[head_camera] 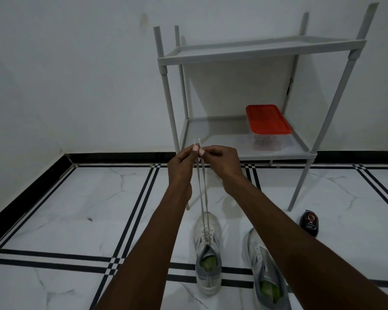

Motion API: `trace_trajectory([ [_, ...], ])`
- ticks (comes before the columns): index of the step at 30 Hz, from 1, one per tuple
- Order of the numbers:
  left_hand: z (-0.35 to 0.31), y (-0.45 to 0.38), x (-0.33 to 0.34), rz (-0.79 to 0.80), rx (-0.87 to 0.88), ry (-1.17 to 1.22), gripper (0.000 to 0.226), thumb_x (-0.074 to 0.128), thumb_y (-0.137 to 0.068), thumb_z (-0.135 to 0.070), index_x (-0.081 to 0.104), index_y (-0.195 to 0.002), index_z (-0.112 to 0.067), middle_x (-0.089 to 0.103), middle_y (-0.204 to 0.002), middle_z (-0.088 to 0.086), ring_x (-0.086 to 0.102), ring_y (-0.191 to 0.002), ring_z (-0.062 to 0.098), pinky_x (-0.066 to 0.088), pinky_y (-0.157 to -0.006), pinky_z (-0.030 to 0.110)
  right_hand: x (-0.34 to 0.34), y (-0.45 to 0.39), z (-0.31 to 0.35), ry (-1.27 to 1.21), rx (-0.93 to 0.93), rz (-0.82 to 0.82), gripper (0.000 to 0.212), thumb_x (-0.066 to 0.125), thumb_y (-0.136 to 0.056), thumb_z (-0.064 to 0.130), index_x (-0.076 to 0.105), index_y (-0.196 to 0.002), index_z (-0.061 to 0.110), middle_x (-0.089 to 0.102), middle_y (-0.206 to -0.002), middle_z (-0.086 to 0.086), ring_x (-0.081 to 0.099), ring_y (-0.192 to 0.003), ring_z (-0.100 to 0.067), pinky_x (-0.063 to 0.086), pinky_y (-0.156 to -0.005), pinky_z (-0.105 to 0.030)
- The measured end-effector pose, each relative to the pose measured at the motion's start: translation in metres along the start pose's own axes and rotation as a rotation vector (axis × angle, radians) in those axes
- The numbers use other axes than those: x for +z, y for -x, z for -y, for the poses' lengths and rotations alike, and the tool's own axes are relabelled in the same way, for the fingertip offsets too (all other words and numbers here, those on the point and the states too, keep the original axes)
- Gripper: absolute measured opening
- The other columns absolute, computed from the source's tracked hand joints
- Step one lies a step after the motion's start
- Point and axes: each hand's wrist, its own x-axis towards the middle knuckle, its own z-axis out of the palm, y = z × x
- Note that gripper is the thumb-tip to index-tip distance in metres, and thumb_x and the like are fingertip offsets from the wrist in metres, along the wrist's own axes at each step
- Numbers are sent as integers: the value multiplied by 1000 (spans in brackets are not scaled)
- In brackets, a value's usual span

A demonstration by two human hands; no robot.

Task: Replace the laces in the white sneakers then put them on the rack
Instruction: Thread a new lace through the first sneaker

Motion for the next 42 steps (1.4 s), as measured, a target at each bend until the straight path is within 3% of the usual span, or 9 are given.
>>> trace_trajectory([
  [6, 32, -3, -19, -78, 66, -95, 21, 74, -91, -32, 78, -109, -22, 76, -100, -11, 66, -100, 7, 52, -92, 28, -18, -2, -36, 58, 32, -123, 7, 75, -88, 22, 78, -92, 17, 75, -86, 5, 67, -76, -2, 50, -69, -16],
  [12, 133, 4, -67, -282, -16, -177, 5, 73, -93, -21, 76, -91, -19, 74, -82, 5, 71, -72, 11, 57, -80, 34, -55, 11, -147, 172, 219, -318, 5, 69, -90, 17, 73, -89, 15, 66, -80, 4, 58, -67, -2, 39, -50, -2],
  [16, 202, 16, -82, -330, -99, -243, 15, 72, -93, -17, 73, -107, -12, 75, -95, 8, 74, -83, 18, 59, -92, 41, -59, 30, -225, 203, 440, -173, 14, 74, -85, 27, 72, -94, 17, 75, -88, -10, 71, -82, -26, 59, -76, -35],
  [19, 233, 30, -89, -329, -112, -425, 48, 68, -95, -12, 54, -140, -13, 62, -123, 7, 64, -94, 14, 54, -96, 38, -53, 46, -264, 246, 511, -3, 76, 79, -72, 43, 52, -135, 9, 74, -85, -3, 70, -102, -28, 55, -95, -45],
  [24, 281, 52, -106, 82, 60, -816, 36, 65, -88, -1, 66, -124, -6, 64, -122, 13, 61, -114, 26, 51, -102, 44, -37, 87, -283, 506, 266, 445, 25, 78, -85, 30, 76, -102, 12, 76, -101, -1, 70, -93, -13, 56, -88, -29],
  [28, 285, 57, -107, 128, 99, -921, 16, 64, -91, -20, 74, -101, -11, 71, -103, 4, 67, -95, 17, 55, -84, 35, -39, 94, -294, 580, 91, 405, 7, 73, -87, 12, 78, -91, 9, 77, -94, -1, 70, -86, -10, 52, -78, -11],
  [36, 277, 60, -109, 89, 94, -1492, 13, 54, -96, -15, 64, -104, -17, 67, -105, 3, 55, -107, 29, 40, -88, 43, -42, 90, -302, 758, 78, 383, 12, 63, -91, 17, 73, -86, 13, 74, -86, -5, 68, -82, -22, 54, -76, -33],
  [39, 283, 63, -114, 144, -20, -1450, 12, 51, -99, -22, 57, -106, -15, 58, -113, 4, 46, -116, 28, 35, -95, 45, -43, 90, -298, 791, 165, 451, 17, 58, -96, 24, 68, -88, 12, 71, -93, -6, 65, -88, -23, 51, -78, -33],
  [42, 271, 60, -116, 62, -189, -1004, 30, 50, -103, -39, 61, -89, -15, 63, -101, -1, 55, -108, 24, 42, -98, 42, -46, 84, -284, 564, 329, 477, 30, 55, -99, 40, 68, -88, 16, 70, -100, -2, 64, -96, -18, 48, -81, -31],
])
